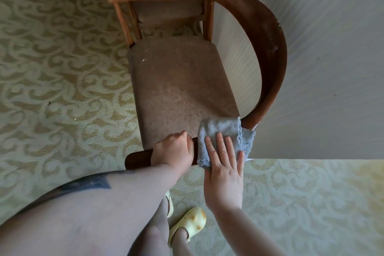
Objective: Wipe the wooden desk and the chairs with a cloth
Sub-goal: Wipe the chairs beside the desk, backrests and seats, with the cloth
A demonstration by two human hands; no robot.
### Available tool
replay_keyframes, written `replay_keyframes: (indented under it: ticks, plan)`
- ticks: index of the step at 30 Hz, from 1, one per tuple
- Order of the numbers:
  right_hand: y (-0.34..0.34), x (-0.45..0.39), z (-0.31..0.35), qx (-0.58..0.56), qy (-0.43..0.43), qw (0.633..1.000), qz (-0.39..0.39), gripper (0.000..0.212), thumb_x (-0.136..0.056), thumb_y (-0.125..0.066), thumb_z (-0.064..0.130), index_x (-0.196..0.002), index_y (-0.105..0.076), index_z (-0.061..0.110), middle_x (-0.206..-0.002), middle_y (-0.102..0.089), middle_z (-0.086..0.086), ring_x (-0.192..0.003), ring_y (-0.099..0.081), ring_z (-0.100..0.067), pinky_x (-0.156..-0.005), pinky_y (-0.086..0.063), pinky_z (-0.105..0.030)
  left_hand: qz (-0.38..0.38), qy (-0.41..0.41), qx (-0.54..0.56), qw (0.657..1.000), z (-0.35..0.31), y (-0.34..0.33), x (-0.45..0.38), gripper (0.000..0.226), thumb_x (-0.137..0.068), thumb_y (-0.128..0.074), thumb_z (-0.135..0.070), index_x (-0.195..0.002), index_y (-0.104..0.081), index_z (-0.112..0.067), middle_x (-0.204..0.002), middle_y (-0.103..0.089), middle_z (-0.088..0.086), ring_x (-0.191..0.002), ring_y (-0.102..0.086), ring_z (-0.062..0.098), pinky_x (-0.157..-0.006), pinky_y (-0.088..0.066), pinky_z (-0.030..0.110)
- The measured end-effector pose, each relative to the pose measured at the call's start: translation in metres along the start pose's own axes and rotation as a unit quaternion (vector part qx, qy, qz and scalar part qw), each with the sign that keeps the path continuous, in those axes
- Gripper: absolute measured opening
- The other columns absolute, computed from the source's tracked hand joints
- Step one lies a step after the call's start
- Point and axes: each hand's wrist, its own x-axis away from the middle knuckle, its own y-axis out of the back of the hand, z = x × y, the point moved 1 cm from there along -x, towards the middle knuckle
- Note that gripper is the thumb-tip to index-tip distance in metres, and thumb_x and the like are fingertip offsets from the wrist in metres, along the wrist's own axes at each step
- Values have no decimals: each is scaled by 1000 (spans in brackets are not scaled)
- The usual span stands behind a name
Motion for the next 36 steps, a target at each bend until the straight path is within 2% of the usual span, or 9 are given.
replay_keyframes:
  ticks: [6,10,15,19,22,25,29,32,36]
  plan:
    - [-11,8,64,6,46,998,36,62,-81,-37,28,-141,-50,25,-150,-42,2,-142,-33,-20,-113,-16,-47,-29,123,320,939,26,18,-6,28,-101,-37,-25,-115,-61,-21,-115,-65,2,-101,-59,22,-79,-42,29]
    - [-25,18,107,19,155,985,74,60,-81,-38,28,-139,-48,22,-151,-41,0,-142,-33,-23,-112,-16,-48,-26,156,301,940,68,27,5,26,-101,-40,-26,-113,-62,-22,-114,-66,-1,-100,-59,21,-81,-45,32]
    - [-9,7,33,85,310,943,84,71,-84,-51,19,-150,-30,35,-159,-24,5,-148,-16,-15,-119,-3,-42,-70,126,233,962,78,14,31,31,-101,-37,-31,-105,-65,-18,-104,-69,2,-90,-60,23,-79,-44,34]
    - [6,-18,-26,46,123,991,8,76,-83,-66,8,-149,-35,31,-157,-27,2,-148,-16,-17,-120,-9,-48,-134,143,134,971,59,1,37,38,-99,-30,-33,-93,-67,-27,-90,-69,-7,-94,-60,16,-114,-21,38]
    - [-14,-6,22,-22,-7,998,-52,62,-88,-48,15,-148,-39,31,-157,-27,0,-149,-14,-20,-118,-9,-49,-114,175,113,971,31,-5,27,30,-97,-39,-32,-99,-69,-28,-98,-70,-4,-104,-56,17,-109,-14,33]
    - [-25,15,40,-67,28,997,-18,58,-89,-37,22,-147,-41,28,-157,-30,2,-148,-15,-17,-118,-8,-45,-111,223,154,956,6,-5,9,31,-96,-37,-30,-95,-68,-24,-94,-72,0,-98,-58,20,-95,-18,32]
    - [10,-22,-43,-22,209,976,48,56,-93,-41,28,-148,-36,36,-158,-27,12,-148,-13,-9,-120,-5,-43,-120,279,125,945,-5,-9,0,34,-93,-37,-30,-88,-68,-17,-81,-70,6,-84,-60,24,-91,-24,36]
    - [29,-58,-84,-29,119,992,17,52,-95,-37,25,-146,-38,36,-158,-26,10,-149,-7,-8,-120,-5,-48,-83,284,74,952,-9,-10,0,36,-92,-37,-36,-84,-66,-18,-77,-68,6,-80,-59,24,-93,-26,39]
    - [10,-55,-39,-84,-39,995,-34,54,-91,-42,14,-141,-47,34,-159,-25,5,-149,0,-11,-120,4,-48,-9,210,35,977,-19,-11,-11,45,-94,-29,-37,-83,-67,-18,-82,-70,5,-83,-62,25,-93,-38,42]
